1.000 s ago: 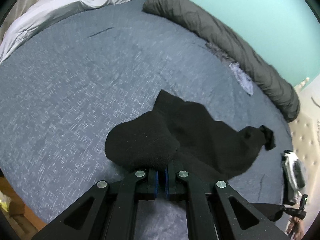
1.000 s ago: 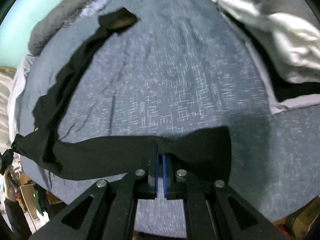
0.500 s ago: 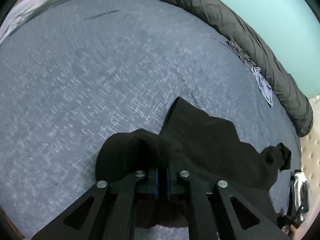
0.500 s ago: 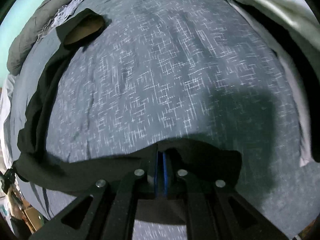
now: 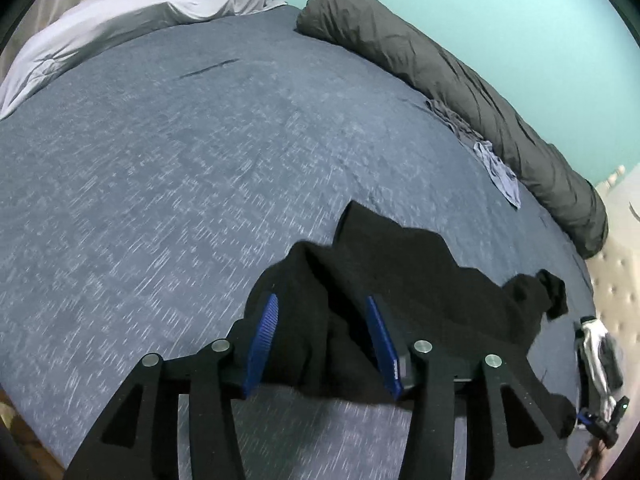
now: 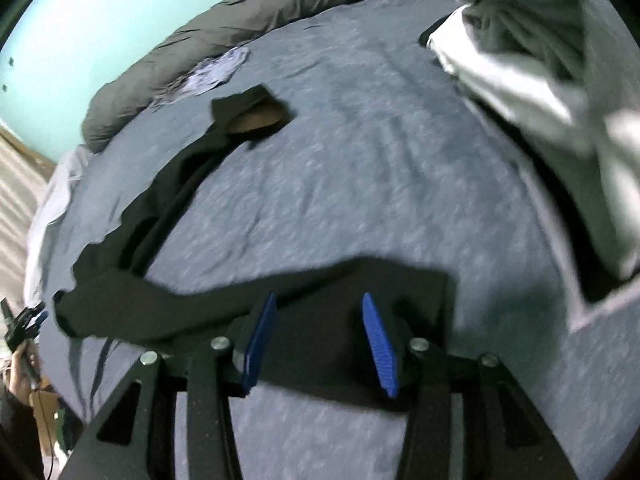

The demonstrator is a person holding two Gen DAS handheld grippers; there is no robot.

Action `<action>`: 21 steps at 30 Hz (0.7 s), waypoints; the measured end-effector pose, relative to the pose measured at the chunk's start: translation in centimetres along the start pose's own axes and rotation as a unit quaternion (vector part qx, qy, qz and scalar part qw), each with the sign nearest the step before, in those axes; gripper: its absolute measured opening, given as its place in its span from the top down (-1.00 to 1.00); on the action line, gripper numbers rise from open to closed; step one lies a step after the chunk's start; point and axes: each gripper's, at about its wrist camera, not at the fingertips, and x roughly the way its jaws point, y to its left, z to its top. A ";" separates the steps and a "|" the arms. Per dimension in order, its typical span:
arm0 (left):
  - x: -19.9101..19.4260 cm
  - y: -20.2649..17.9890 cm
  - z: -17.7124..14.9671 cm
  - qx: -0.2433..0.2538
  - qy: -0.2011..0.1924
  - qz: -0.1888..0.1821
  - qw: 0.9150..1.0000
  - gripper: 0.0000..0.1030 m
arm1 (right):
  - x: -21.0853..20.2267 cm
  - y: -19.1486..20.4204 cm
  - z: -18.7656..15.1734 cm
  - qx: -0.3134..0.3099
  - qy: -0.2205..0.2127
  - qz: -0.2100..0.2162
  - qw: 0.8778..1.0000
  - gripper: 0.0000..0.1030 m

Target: Fold clothes

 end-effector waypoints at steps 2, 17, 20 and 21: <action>-0.5 -0.1 -0.5 0.004 0.006 -0.006 1.000 0.03 | 0.3 0.3 -1.3 0.010 0.008 0.003 1.000 0.06; 2.9 -2.1 -4.1 0.023 0.066 -0.037 0.997 0.03 | 0.8 -0.5 -6.5 0.083 0.030 0.028 0.996 -0.08; 4.1 -2.5 -4.7 0.020 0.077 -0.043 0.996 -0.02 | 1.5 -1.3 -6.4 0.104 0.031 0.032 0.994 -0.17; 4.5 -2.6 -4.9 0.019 0.081 -0.045 0.996 -0.03 | 1.9 -1.5 -6.4 0.110 0.033 0.034 0.993 -0.18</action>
